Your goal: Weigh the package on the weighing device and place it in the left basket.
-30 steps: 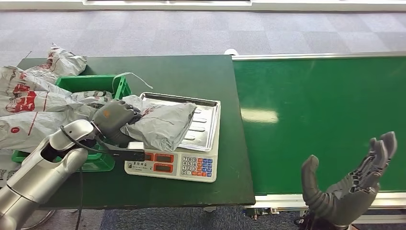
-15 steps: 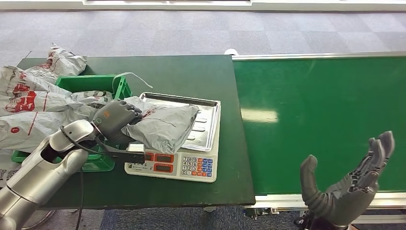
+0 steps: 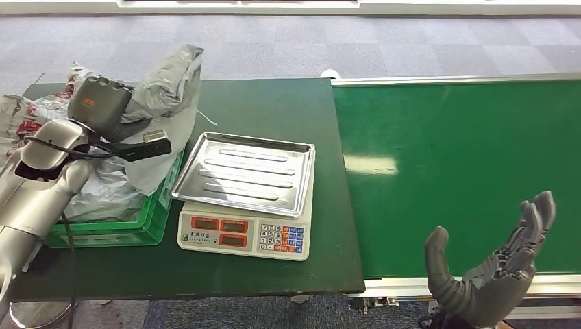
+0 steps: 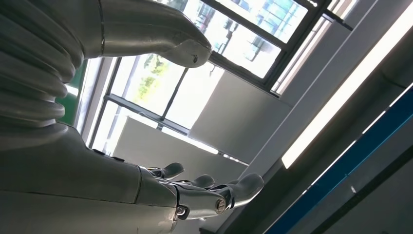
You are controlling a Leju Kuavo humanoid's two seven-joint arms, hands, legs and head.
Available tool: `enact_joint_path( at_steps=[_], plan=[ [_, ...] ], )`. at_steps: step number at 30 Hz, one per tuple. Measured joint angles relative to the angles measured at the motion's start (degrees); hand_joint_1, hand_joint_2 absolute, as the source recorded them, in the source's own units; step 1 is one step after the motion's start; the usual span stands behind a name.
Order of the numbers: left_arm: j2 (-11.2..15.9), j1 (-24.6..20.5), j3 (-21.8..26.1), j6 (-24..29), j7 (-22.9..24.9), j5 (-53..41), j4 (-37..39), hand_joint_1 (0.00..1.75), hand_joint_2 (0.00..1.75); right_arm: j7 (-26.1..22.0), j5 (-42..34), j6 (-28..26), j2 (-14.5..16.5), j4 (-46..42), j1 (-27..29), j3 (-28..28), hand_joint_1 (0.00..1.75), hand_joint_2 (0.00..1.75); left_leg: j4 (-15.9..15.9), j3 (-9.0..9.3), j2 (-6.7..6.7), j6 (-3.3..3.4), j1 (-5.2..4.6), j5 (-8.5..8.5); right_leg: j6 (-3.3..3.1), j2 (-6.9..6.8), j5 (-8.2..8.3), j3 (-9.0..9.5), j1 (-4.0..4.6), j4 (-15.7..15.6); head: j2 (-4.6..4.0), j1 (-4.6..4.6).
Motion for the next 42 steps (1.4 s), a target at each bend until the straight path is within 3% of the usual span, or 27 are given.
enact_joint_path(
  at_steps=[10,20,37,38,40,41,42],
  plan=[
    [-0.98,-5.56,3.14,1.77,0.53,-2.02,11.04,1.75,1.75,0.86,0.52,0.00,0.00,0.00,-0.84,2.60,0.00,1.75,0.00,-0.04,-0.04,0.00,-0.01,0.00,0.00,-0.02,0.00,0.00,-0.02,0.00,0.00,0.01],
    [-2.46,-6.90,3.18,1.29,3.12,-5.01,15.90,1.75,1.75,1.32,1.13,0.00,-0.01,0.00,-1.14,3.76,0.00,1.75,0.00,-0.03,-0.03,0.00,-0.01,0.00,0.00,-0.02,0.00,0.00,-0.01,0.01,0.00,0.00],
    [-1.66,-7.74,3.14,-2.98,5.98,-10.83,24.73,1.75,1.75,1.23,0.98,0.00,-0.02,0.00,-1.09,4.04,0.00,1.75,0.00,-0.05,-0.06,0.00,-0.01,0.00,-0.01,-0.05,-0.01,0.00,-0.02,0.02,0.00,0.00],
    [-1.53,-7.73,3.13,-3.71,6.38,-11.36,25.04,1.46,1.75,1.21,0.99,0.00,-0.02,0.00,-1.02,4.04,0.00,1.75,0.00,-0.05,-0.06,0.00,-0.01,0.00,-0.01,-0.04,-0.01,0.00,-0.02,0.02,0.00,0.00],
    [-1.13,-7.58,3.11,-4.84,7.40,-12.05,25.73,0.58,1.75,1.13,1.08,0.00,-0.02,0.00,-0.64,4.03,0.00,1.75,0.00,-0.06,-0.04,-0.01,-0.01,0.00,-0.01,-0.02,-0.01,-0.01,-0.01,0.02,0.00,0.00],
    [-0.80,-7.43,3.11,-5.14,7.91,-12.23,26.09,0.15,1.31,1.10,1.15,0.00,-0.02,0.00,-0.38,4.02,0.00,1.75,-0.01,-0.06,-0.04,-0.01,0.00,0.00,-0.01,-0.01,-0.01,-0.02,-0.01,0.02,0.00,0.00],
    [-0.47,-7.22,3.11,-5.21,8.29,-12.34,26.40,0.00,0.87,1.08,1.22,0.00,-0.02,0.00,-0.15,4.02,0.00,1.75,-0.01,-0.06,-0.03,-0.01,0.00,0.00,-0.02,-0.01,-0.01,-0.03,0.00,0.02,0.00,-0.01]
  ],
)
